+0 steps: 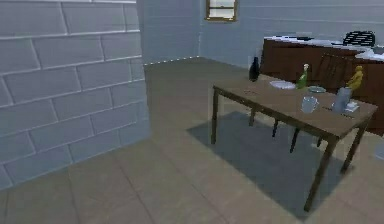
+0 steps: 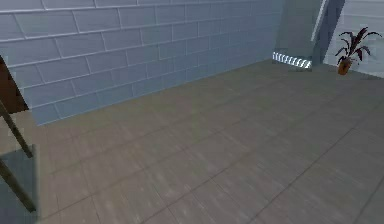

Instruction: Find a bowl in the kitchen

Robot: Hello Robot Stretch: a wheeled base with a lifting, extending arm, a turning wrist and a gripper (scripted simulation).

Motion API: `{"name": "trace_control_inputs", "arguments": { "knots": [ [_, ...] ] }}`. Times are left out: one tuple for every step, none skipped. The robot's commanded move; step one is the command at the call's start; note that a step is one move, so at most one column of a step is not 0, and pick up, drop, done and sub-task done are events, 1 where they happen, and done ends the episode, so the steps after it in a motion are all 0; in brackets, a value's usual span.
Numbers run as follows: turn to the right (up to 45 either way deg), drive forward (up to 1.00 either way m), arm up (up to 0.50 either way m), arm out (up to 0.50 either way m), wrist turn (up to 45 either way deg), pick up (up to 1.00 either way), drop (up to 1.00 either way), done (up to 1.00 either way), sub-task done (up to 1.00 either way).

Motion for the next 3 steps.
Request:
{"name": "trace_control_inputs", "arguments": {
  "knots": [
    [-3.0,0.00,0.00,0.00,0.0,0.00,0.00,0.00,0.00],
    [0.0,1.00,0.00,0.00,0.0,0.00,0.00,0.00,0.00],
    [0.0,1.00,0.00,0.00,0.0,0.00,0.00,0.00,0.00]
  ]
}}
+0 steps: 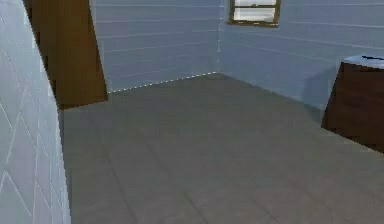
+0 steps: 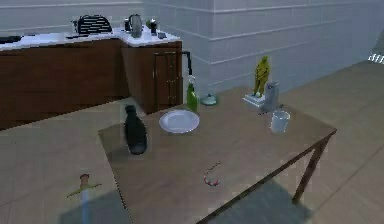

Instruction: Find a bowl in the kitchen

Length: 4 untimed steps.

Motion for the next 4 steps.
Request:
{"name": "trace_control_inputs", "arguments": {
  "knots": [
    [-18.0,0.00,0.00,0.00,0.0,0.00,0.00,0.00,0.00],
    [0.0,0.10,0.00,0.00,0.0,0.00,0.00,0.00,0.00],
    [45.0,0.00,0.00,0.00,0.0,0.00,0.00,0.00,0.00],
    [18.0,0.00,0.00,0.00,0.0,0.00,0.00,0.00,0.00]
  ]
}}
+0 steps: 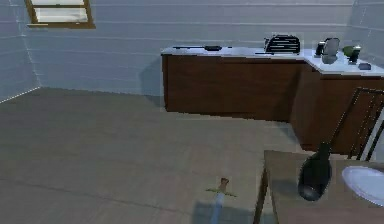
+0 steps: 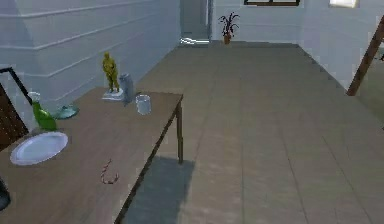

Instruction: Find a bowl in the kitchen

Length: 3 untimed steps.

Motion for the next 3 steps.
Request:
{"name": "trace_control_inputs", "arguments": {
  "knots": [
    [0.0,1.00,0.00,0.00,0.0,0.00,0.00,0.00,0.00],
    [3.0,0.00,0.00,0.00,0.0,0.00,0.00,0.00,0.00],
    [0.0,0.25,0.00,0.00,0.0,0.00,0.00,0.00,0.00]
  ]
}}
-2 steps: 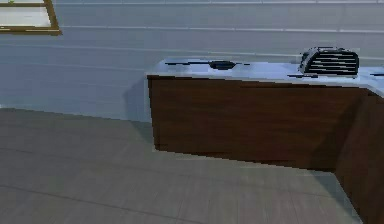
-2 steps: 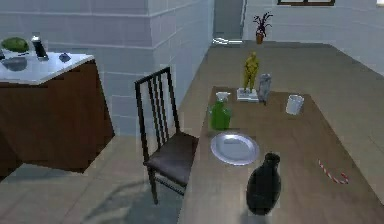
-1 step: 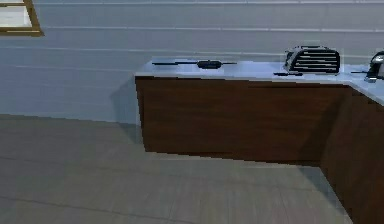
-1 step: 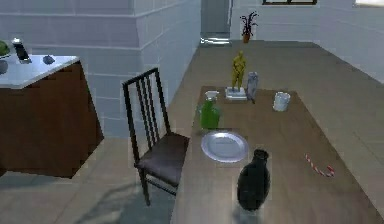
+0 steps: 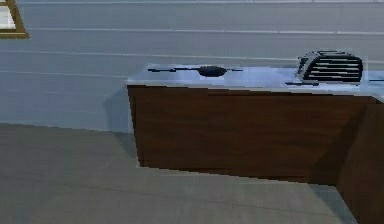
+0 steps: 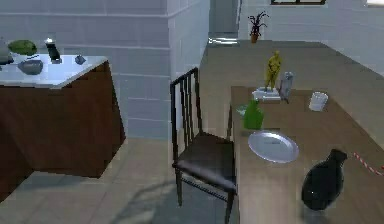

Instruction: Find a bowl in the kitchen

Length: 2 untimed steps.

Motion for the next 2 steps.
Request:
{"name": "trace_control_inputs", "arguments": {
  "knots": [
    [45.0,0.00,0.00,0.00,0.0,0.00,0.00,0.00,0.00],
    [9.0,0.00,0.00,0.00,0.0,0.00,0.00,0.00,0.00]
  ]
}}
